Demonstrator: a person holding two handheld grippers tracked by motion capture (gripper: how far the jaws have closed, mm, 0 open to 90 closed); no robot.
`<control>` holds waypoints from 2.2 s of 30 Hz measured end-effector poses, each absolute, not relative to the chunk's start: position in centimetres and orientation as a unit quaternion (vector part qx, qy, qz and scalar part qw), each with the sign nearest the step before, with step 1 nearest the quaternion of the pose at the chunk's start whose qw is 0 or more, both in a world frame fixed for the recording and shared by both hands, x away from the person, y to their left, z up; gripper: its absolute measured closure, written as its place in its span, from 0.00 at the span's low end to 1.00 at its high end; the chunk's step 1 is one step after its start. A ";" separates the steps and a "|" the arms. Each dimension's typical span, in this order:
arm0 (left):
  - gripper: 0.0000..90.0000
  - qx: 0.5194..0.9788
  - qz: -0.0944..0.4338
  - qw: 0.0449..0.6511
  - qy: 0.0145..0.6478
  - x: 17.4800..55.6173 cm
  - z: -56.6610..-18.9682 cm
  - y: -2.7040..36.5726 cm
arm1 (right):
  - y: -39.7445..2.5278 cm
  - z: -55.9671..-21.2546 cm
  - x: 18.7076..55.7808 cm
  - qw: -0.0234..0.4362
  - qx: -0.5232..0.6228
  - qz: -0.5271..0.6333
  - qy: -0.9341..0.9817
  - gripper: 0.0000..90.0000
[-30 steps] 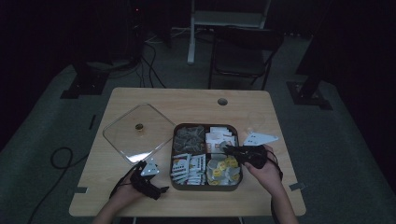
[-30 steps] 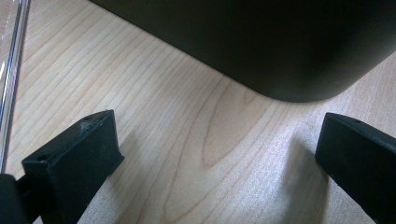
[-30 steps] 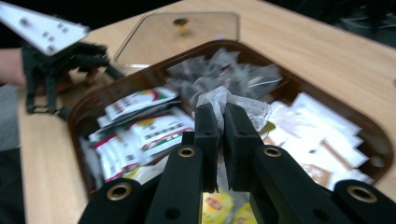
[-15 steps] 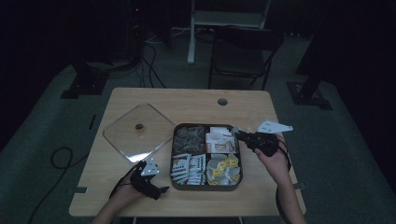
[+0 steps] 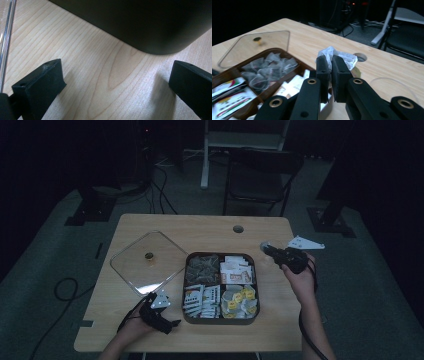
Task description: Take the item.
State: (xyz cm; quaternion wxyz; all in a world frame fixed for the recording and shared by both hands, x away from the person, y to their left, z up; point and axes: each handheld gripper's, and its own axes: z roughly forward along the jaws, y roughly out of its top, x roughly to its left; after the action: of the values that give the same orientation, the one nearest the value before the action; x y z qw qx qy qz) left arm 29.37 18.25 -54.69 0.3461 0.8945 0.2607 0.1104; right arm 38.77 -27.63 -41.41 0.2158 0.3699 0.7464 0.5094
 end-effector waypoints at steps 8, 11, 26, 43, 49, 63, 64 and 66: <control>0.00 0.894 0.109 0.346 0.261 29.4 -54.7 18.2 | -29.3 -42.2 40.6 0.222 0.404 0.507 0.728 0.95; 0.00 0.894 0.110 0.346 0.261 29.4 -54.7 18.2 | -29.9 -42.7 41.2 0.226 0.418 0.501 0.723 0.95; 0.00 0.894 0.110 0.346 0.261 29.4 -54.7 18.2 | -31.5 -46.0 44.2 0.204 0.462 0.479 0.717 0.95; 0.00 0.894 0.110 0.346 0.261 29.4 -54.7 18.2 | -31.9 -47.6 45.7 0.184 0.490 0.476 0.706 0.84; 0.00 0.894 0.110 0.346 0.261 29.4 -54.7 18.2 | -32.0 -47.2 45.3 0.189 0.489 0.479 0.704 0.71; 0.00 0.894 0.110 0.346 0.261 29.4 -54.7 18.2 | -32.1 -46.6 43.0 0.195 0.457 0.515 0.698 0.43; 0.00 0.894 0.110 0.346 0.261 29.4 -54.7 18.2 | -32.1 -46.6 42.7 0.196 0.456 0.518 0.696 0.43; 0.00 0.894 0.110 0.346 0.261 29.4 -54.7 18.2 | -32.1 -46.5 42.5 0.198 0.456 0.520 0.694 0.42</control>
State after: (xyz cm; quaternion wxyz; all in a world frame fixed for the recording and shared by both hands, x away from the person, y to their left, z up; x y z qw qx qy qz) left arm 29.35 18.25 -54.70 0.3463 0.8943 0.2613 0.1097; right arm 42.50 -32.08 -46.55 0.1978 0.4560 0.6943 0.5204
